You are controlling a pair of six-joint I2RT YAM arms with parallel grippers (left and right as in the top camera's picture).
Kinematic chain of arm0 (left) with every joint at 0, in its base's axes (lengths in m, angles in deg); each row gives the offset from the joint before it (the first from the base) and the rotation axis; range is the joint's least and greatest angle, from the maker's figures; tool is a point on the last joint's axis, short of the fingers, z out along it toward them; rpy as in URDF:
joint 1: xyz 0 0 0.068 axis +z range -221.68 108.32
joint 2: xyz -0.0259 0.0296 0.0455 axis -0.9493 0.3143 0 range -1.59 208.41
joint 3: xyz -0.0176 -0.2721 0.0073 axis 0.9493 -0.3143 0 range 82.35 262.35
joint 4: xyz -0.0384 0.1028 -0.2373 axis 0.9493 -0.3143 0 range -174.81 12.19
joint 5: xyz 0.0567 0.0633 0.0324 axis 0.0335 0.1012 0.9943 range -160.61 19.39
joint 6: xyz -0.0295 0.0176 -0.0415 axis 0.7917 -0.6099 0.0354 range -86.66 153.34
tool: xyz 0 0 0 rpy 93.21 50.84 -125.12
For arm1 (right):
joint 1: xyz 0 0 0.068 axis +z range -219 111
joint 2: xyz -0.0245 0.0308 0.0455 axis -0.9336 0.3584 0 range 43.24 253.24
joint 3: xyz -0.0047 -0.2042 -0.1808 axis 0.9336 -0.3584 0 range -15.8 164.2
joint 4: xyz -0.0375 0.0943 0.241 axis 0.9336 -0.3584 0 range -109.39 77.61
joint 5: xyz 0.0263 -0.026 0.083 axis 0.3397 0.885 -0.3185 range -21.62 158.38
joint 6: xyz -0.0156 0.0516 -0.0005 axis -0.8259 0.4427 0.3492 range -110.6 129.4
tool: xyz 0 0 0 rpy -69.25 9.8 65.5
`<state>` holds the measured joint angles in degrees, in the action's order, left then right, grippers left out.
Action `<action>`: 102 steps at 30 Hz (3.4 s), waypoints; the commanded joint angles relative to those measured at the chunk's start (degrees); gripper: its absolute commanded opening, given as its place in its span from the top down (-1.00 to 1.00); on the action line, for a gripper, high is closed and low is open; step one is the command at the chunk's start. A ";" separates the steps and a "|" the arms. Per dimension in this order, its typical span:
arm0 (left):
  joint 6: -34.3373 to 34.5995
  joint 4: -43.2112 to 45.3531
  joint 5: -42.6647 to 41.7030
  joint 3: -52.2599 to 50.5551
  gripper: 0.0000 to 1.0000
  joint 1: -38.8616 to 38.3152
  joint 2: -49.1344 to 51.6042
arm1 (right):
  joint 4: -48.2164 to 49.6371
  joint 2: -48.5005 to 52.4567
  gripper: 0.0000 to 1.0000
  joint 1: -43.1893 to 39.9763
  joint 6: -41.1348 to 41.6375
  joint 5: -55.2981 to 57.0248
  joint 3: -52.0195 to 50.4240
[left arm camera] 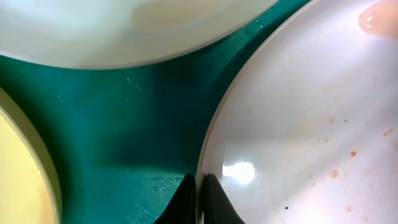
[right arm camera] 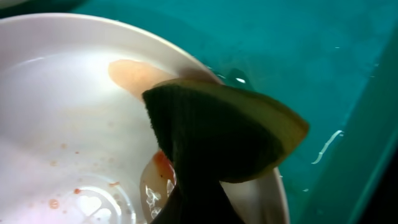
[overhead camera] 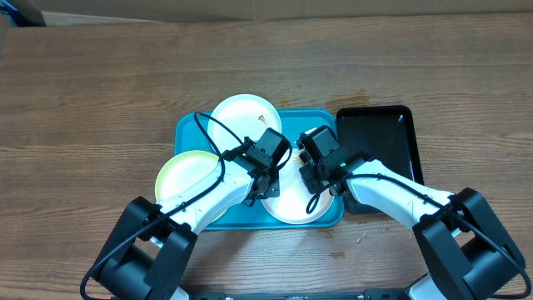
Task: Clean dirty plates on tray and stack at the side
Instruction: 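Scrub the white plate held by the left gripper with the sponge, then return the sponge to the black tray and release it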
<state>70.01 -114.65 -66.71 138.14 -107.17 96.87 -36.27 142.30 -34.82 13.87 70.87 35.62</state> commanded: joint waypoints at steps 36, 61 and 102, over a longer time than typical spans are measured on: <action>-1.11 0.09 -0.52 -0.31 0.92 0.22 0.66 | -10.36 3.30 0.92 0.85 -1.60 -22.36 -1.16; -1.11 0.04 -0.55 -0.31 0.92 0.22 0.66 | -40.76 1.86 0.92 -24.70 -10.27 -41.68 27.17; -1.70 -2.32 -0.76 1.57 0.92 0.04 -5.18 | -44.00 1.64 -1.00 -30.21 9.29 -5.07 29.49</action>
<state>67.74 -116.99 -67.34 139.18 -107.19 91.21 -79.90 145.30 -64.86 22.92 65.42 63.31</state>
